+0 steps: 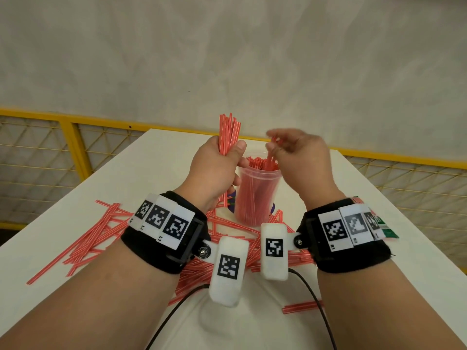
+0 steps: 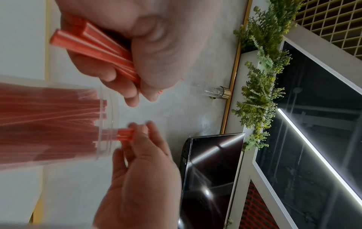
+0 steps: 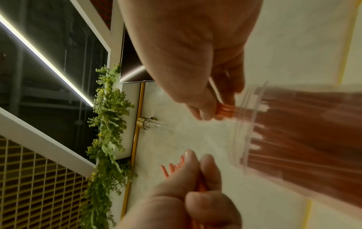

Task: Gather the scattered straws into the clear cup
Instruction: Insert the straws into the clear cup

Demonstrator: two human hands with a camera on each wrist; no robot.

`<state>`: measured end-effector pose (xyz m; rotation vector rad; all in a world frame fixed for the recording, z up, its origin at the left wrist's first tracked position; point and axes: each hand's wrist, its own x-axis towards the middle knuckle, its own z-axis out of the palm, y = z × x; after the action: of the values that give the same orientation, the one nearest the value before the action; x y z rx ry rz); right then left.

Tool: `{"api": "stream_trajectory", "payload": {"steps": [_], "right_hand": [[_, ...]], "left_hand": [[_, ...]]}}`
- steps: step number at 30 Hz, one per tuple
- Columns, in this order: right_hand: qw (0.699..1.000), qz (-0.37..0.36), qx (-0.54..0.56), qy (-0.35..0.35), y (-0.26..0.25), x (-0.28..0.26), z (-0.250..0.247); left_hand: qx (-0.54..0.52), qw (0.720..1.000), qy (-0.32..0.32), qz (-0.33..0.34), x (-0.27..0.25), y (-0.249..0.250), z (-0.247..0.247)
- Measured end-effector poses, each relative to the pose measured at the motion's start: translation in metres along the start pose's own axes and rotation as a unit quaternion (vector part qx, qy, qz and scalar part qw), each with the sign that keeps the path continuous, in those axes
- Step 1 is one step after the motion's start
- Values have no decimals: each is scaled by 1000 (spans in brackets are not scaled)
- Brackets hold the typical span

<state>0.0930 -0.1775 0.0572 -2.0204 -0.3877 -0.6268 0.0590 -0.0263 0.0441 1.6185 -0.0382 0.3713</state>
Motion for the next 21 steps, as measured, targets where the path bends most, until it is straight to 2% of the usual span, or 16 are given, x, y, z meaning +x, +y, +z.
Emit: {"api": "stream_trajectory", "payload": {"steps": [2,3,7,8,11,12,16,19,21], "right_hand": [[990,16,-113,-84,4,-3,3],[986,28,-127,-104,4,-3,3],[994,29,-78,-77,-2,-2,-4],[993,26,-74,-88,-2,-1,-7],[965,-5,-148,-219,-4,-4,-11],[955,-16,-171,-243,-6,-5,-12],[967,-25,-134,-217,-12,-6,-21],[950,-22,-179,-256,-17,-8,-22],[944,-30,-201,-259,-17,-9,-20]], "left_hand": [[-2,1000,1,0,0,0,0],[-5,1000,0,-2,0,0,0],[-9,1000,0,-3,0,0,-1],[-9,1000,1,-3,0,0,-1],[-8,1000,5,-4,1,0,-2],[-5,1000,6,-4,1,0,-2],[-5,1000,5,-3,2,-1,-2],[-11,1000,4,-3,2,-1,-3],[-14,1000,4,-7,2,-1,-2]]}}
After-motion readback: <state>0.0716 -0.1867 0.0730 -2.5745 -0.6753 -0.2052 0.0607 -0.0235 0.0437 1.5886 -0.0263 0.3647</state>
